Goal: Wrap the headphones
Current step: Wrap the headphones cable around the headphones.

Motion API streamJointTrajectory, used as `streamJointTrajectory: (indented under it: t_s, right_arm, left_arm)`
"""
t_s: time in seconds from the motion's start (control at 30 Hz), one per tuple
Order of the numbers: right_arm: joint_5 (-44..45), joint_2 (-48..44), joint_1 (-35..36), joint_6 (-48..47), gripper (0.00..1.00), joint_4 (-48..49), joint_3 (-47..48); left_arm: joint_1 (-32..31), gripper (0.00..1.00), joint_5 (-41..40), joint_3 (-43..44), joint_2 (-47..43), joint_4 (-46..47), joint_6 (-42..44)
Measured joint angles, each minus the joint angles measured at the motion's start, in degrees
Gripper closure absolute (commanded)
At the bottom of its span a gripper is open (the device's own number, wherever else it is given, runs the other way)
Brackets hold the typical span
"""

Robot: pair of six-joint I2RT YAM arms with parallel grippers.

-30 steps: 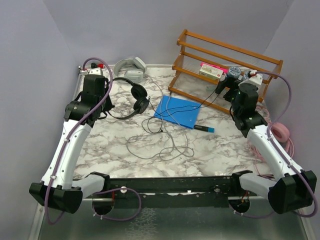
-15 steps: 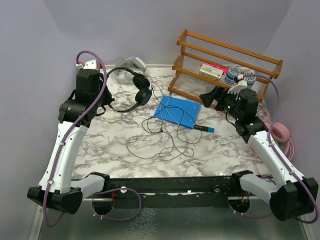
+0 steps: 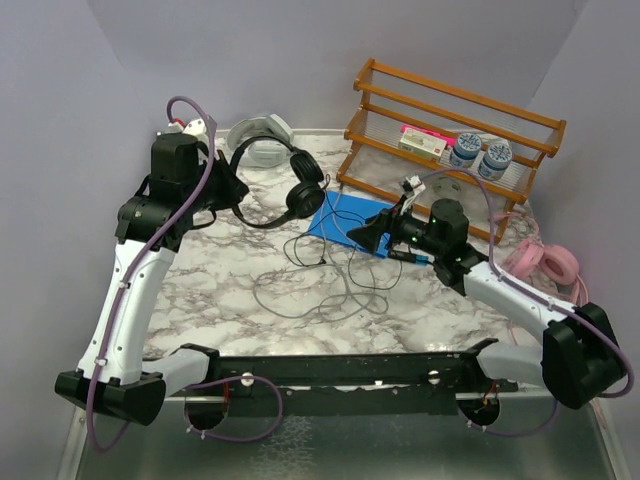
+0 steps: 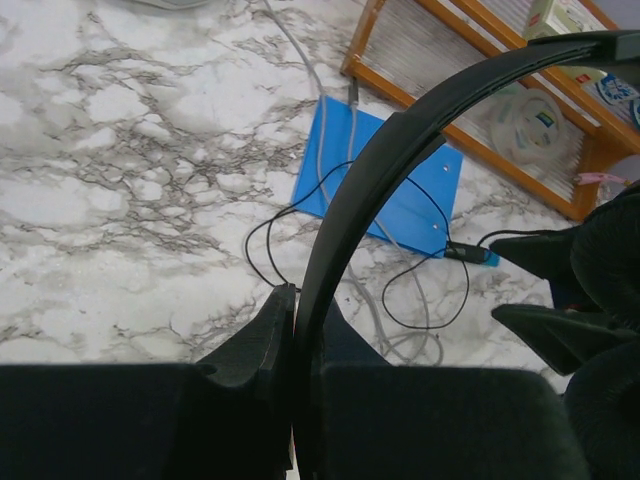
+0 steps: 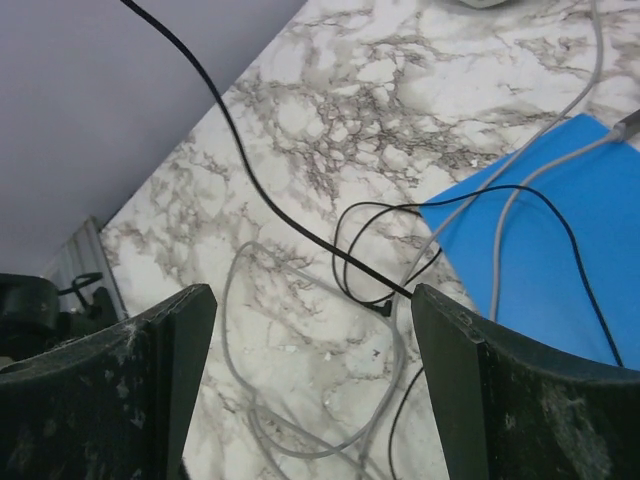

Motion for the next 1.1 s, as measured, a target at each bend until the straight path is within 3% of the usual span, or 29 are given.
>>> streamJointTrajectory:
  t_s: [0.27, 0.33, 0.43, 0.53, 0.57, 0.73, 0.9, 1.1]
  right_arm:
    - [4.81, 4.81, 1.33, -6.03, 0.2, 15.93, -10.34]
    - [5.42, 7.28, 1.62, -6.82, 0.44, 18.64, -10.78]
    - [6.05, 9.6, 2.05, -7.5, 0.62, 22.34, -10.82]
    - [6.38, 10.82, 2.12, -7.5, 0.95, 25.64, -10.95]
    - [6.75, 11.02, 2.19, -7.19, 0.99, 26.77, -11.19]
    - [12.28, 8.15, 2.36, -4.79, 1.0, 28.55, -14.16]
    - [26.25, -4.22, 2.4, -4.15, 1.0, 21.57, -13.77]
    - [44.89, -11.93, 1.57, -8.52, 1.0, 9.46, -2.08]
  left_arm:
    - [0.0, 1.0, 7.58, 0.35, 0.5, 0.04, -1.07]
    - [0.0, 1.0, 8.83, 0.66, 0.81, 0.0, -1.33]
    - [0.0, 1.0, 9.92, 1.42, 0.96, 0.09, -1.66]
    - [0.0, 1.0, 10.91, 1.97, 0.96, 0.17, -1.92]
    - [0.0, 1.0, 11.39, 1.97, 0.94, 0.26, -1.99]
    - [0.0, 1.0, 12.72, 1.84, 0.87, 0.35, -1.77]
    - [0.0, 1.0, 12.81, -1.49, -0.35, 0.96, -0.07]
    - [0.0, 1.0, 14.97, -6.34, -0.39, 0.94, 2.75]
